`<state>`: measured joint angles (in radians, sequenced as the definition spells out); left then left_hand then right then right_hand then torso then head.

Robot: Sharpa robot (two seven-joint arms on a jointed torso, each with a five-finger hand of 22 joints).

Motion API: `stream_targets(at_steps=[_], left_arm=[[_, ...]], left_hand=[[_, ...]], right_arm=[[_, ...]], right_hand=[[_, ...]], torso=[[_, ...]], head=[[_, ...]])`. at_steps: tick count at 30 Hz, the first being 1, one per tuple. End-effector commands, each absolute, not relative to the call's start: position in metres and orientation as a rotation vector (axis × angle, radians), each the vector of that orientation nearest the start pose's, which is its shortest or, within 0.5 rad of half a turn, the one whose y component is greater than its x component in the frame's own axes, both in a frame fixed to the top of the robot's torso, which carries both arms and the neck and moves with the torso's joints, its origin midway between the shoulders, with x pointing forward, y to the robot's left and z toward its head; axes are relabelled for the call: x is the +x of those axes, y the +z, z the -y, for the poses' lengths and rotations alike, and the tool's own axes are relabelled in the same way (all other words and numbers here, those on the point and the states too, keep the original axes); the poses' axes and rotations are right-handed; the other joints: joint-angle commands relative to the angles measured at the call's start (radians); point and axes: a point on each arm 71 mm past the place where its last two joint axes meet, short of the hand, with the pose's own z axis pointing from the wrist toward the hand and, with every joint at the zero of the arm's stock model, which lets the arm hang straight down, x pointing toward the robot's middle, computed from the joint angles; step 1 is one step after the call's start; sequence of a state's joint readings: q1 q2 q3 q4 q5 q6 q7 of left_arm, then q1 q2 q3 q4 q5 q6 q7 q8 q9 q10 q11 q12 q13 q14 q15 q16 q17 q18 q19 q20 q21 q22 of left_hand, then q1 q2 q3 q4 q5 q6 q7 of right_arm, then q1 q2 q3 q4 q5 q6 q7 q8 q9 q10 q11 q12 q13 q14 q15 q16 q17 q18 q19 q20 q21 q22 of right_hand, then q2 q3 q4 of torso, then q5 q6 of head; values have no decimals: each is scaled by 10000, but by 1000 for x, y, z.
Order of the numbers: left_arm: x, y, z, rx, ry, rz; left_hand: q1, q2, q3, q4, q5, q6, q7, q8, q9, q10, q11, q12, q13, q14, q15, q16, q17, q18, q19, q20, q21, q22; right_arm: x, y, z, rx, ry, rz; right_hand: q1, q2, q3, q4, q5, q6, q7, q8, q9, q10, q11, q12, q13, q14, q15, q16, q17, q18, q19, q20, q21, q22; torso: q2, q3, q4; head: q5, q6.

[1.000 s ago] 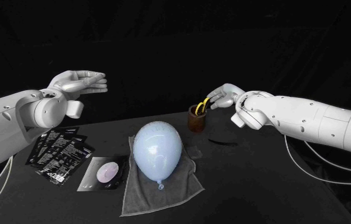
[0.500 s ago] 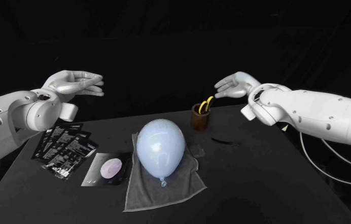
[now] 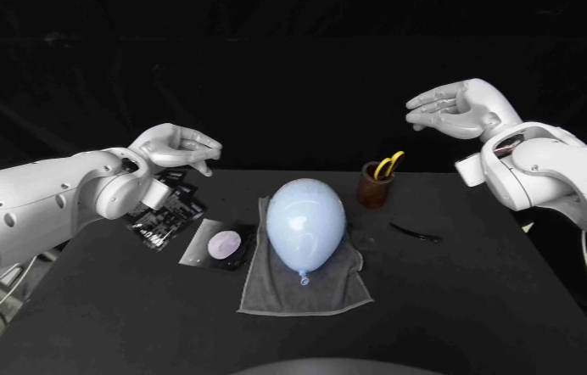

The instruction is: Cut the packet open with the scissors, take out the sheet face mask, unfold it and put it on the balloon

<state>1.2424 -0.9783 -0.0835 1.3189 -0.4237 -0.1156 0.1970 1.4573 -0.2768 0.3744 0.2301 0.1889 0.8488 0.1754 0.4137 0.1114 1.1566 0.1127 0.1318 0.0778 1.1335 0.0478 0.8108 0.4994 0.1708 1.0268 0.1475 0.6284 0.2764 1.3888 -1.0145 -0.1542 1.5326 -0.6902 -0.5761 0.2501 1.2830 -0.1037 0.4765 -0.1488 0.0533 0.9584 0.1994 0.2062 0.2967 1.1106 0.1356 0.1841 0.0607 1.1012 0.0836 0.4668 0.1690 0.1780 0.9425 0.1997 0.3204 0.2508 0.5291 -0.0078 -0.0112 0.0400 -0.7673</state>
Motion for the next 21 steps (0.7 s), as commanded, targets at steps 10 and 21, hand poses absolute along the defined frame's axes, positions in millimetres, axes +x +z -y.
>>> stream_targets(at_steps=[10, 21], left_arm=[[478, -223, -326, -5389, -9931, -18169], [467, -238, -312, -1412, -8250, -18792]], left_hand=[[293, 56, -440, 239, -16, 62, -92, -223, 188, -151, -112, 815, 376, -425, -148, 2295, 1615, 125, 127, -233, 2483, 1481], [732, 365, -2431, 527, -177, -150, -179, -427, 354, -1325, 280, 874, 299, -2546, 416, 1226, 985, 36, -1955, 244, 1751, 1244]], right_arm=[[460, -125, 210, 1917, 11578, -14917], [441, -148, 168, 806, 12041, -16391]], right_hand=[[95, -36, -170, 308, 91, 617, -523, -174, -128, 1778, -693, -698, 95, 3984, -1010, 2904, 2101, 32, 2349, -1120, 2992, 1813], [38, -281, 147, 696, 128, 546, -472, -252, -110, 1890, -634, -1202, 120, 3913, -943, 8034, 7890, -281, 2901, -1101, 5952, 4875]], torso=[[-60, -85, 113], [-36, -51, 58]], head=[[1580, -609], [2180, -810]])
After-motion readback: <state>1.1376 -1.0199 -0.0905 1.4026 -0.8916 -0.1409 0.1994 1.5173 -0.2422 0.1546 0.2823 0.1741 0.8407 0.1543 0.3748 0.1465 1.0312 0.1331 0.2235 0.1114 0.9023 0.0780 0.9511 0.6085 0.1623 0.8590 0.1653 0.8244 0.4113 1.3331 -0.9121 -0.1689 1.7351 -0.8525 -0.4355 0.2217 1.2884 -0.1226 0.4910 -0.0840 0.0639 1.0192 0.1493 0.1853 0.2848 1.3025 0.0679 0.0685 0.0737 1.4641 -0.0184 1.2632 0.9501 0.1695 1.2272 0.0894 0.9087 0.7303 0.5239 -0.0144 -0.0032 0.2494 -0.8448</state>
